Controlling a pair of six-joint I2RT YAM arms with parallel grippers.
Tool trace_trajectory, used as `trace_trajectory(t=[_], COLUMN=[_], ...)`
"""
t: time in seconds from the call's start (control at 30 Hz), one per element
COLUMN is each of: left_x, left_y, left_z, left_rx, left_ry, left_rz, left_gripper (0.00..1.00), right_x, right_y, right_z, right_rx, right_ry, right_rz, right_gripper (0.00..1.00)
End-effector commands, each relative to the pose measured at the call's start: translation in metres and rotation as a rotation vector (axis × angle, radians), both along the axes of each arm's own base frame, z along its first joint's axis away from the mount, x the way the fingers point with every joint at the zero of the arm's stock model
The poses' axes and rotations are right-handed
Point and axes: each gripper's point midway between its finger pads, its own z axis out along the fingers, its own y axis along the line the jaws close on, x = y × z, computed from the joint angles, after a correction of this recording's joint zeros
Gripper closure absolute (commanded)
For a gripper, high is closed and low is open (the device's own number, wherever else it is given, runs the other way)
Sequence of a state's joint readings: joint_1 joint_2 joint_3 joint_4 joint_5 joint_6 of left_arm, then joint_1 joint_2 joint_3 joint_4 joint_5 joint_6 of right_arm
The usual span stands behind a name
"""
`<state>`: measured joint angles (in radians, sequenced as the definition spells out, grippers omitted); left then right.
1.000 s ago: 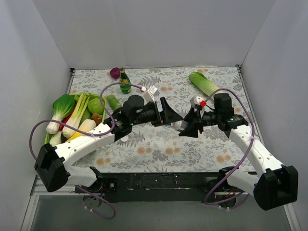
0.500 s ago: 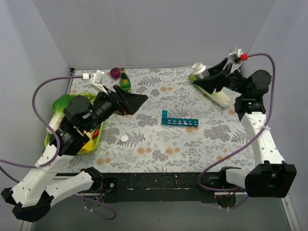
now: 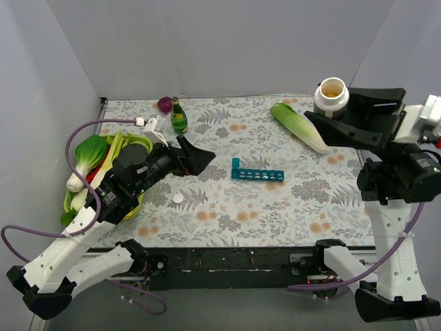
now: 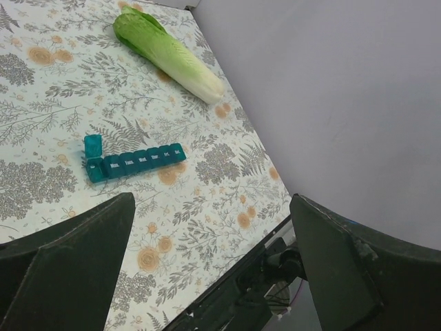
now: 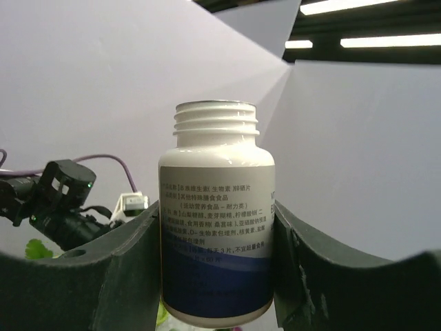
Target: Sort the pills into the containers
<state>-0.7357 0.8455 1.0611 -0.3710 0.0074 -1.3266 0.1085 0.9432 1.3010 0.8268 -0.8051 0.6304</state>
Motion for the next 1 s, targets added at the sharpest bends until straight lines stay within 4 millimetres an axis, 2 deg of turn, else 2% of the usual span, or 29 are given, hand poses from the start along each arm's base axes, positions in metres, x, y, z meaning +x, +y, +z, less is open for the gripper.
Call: trace_trajectory(t=[0.0,0.03,0.07,0.1,0.13,0.17,0.2,0.23,0.27,0.3,0.33,0.37,0.43,0.5,0.57,0.6,0.63,0.67,0.73,0.77,0.8,0.83,0.87,0.9,0.97], left_x=[-0.002,-0.002,-0.002,-0.002,-0.002,-0.002,-0.001,-0.002,-0.002,-0.004,-0.005,-0.005,-0.007,-0.007,-0.008,-0.009,-0.01,-0.009,-0.009,-0.01,-0.009,-0.009,-0.01,-0.01,-0.009], left_y=[0.001,0.0,0.0,-0.001,-0.004,-0.005,-0.007,-0.007,-0.007,-0.005,-0.006,-0.007,-0.007,-0.007,-0.004,-0.003,-0.002,-0.001,0.001,0.003,0.003,0.003,0.004,0.004,0.004], left_z=[0.01,0.008,0.007,0.005,0.003,0.002,-0.001,-0.003,-0.005,-0.005,-0.004,-0.012,-0.016,-0.019,-0.026,-0.028,-0.029,-0.034,-0.039,-0.04,-0.046,-0.049,-0.051,-0.057,-0.06], left_rx=[0.009,0.009,0.008,0.007,0.007,0.008,0.017,0.024,0.027,0.024,0.013,0.018,0.02,0.032,0.05,0.054,0.057,0.067,0.08,0.085,0.091,0.096,0.1,0.107,0.113], left_ry=[-0.039,-0.037,-0.036,-0.032,-0.03,-0.028,-0.021,-0.015,-0.012,-0.015,-0.022,-0.013,-0.012,-0.009,-0.007,-0.009,-0.018,-0.015,-0.017,-0.025,-0.021,-0.018,-0.02,-0.014,-0.02], left_rz=[-0.018,-0.016,-0.018,-0.022,-0.034,-0.039,-0.045,-0.049,-0.049,-0.05,-0.053,-0.06,-0.067,-0.068,-0.068,-0.066,-0.065,-0.061,-0.057,-0.056,-0.055,-0.054,-0.055,-0.055,-0.054], left_gripper=[0.04,0.04,0.04,0.04,0.04,0.04,0.04,0.04,0.04,0.04,0.03,0.03,0.03,0.03,0.03,0.03,0.03,0.03,0.03,0.02,0.03,0.02,0.02,0.02,0.02], right_x=[-0.049,-0.041,-0.007,0.011,0.024,-0.004,-0.04,-0.053,-0.055,-0.001,0.026,0.041,0.015,0.024,0.06,0.067,0.07,0.068,0.075,0.079,0.088,0.099,0.104,0.111,0.12], right_y=[-0.013,-0.019,-0.025,-0.035,-0.036,-0.028,-0.011,-0.008,-0.008,-0.019,-0.03,-0.031,-0.017,0.004,-0.001,0.001,0.006,0.016,0.025,0.025,0.023,0.018,0.013,0.008,0.004], right_z=[0.036,0.043,0.038,0.041,0.031,0.033,0.02,0.013,0.014,0.009,0.007,-0.002,-0.023,-0.062,-0.09,-0.106,-0.124,-0.16,-0.2,-0.217,-0.237,-0.244,-0.243,-0.237,-0.201], right_rx=[0.114,0.149,0.168,0.246,0.245,0.225,0.157,0.133,0.126,0.196,0.198,0.191,0.094,0.04,-0.007,-0.044,-0.085,-0.184,-0.246,-0.324,-0.344,-0.335,-0.319,-0.255,-0.153], right_ry=[-0.224,-0.202,-0.082,0.003,0.087,0.02,0.043,-0.027,-0.084,0.099,0.077,0.13,0.046,0.181,0.191,0.207,0.213,0.227,0.305,0.233,0.281,0.315,0.322,0.403,0.382], right_rz=[-0.001,-0.059,-0.133,-0.163,-0.132,-0.021,0.18,0.198,0.153,-0.006,-0.165,-0.175,-0.059,0.042,-0.13,-0.137,-0.118,-0.058,-0.038,-0.067,-0.097,-0.134,-0.144,-0.119,-0.129], right_gripper=[0.89,0.86,0.86,0.86,0.87,0.88,0.88,0.93,0.93,0.91,0.89,0.91,0.91,0.91,0.91,0.91,0.91,0.91,0.91,0.91,0.92,0.91,0.91,0.91,0.91])
